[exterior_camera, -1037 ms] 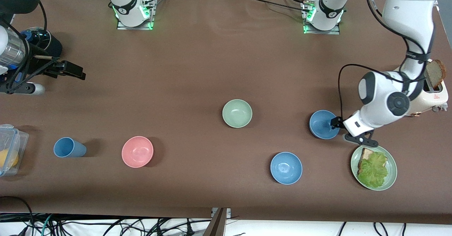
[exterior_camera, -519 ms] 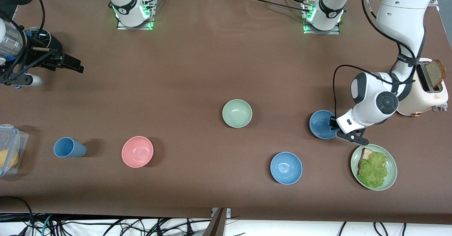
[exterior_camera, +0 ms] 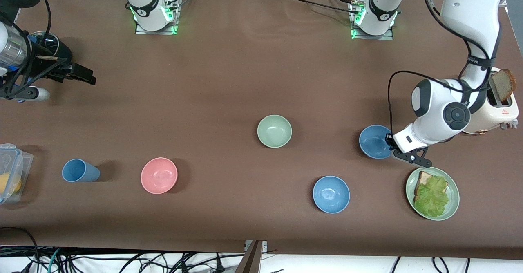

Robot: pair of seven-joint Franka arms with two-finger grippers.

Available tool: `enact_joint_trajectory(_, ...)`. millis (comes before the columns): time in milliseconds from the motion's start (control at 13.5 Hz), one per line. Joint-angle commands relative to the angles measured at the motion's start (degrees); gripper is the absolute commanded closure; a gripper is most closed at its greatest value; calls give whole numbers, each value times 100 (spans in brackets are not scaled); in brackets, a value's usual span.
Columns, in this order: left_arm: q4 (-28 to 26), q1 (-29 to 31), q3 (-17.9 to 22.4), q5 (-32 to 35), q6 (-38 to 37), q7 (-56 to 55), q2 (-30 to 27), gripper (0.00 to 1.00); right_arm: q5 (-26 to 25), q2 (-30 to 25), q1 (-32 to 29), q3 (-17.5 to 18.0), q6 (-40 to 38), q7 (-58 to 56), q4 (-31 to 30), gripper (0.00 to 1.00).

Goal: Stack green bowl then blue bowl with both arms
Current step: 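Grasp the rim of the blue bowl beside the plate with the left gripper, then lift the blue bowl and carry it over the green bowl with the left gripper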

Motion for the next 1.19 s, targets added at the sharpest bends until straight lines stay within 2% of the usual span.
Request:
enact_joint_trajectory(0,702,-93,-460,-50,-1398,-165,-322,100,-119,-11,-143,70,-40,-121,195,0)
enact_joint_trajectory(74,1168,-155,-670,-59,-1979,-427,-270,100,-110,-2,-143,9,-31,-130,265,0)
enact_joint_trajectory(222,1890,-557,-848,-59,-2554,-1234,-34,100,-119,51,-108,8,-39,-130,284,0)
enact_joint_trajectory(444,2393,-1462,-848,-85,-2539,-2982,440,100,-128,77,-90,17,-13,-78,284,0)
enact_joint_trajectory(667,3157,-2210,-839,-287,-2434,-3794,1301,100,-110,147,-116,8,22,-104,284,0)
enact_joint_trajectory(889,3194,-2492,-839,-279,-1767,-4156,1689,100,-110,156,-108,8,22,-113,292,0)
enact_joint_trajectory(1111,3185,-2493,-839,-226,-1730,-4148,1787,100,-102,165,-99,17,31,-78,310,0)
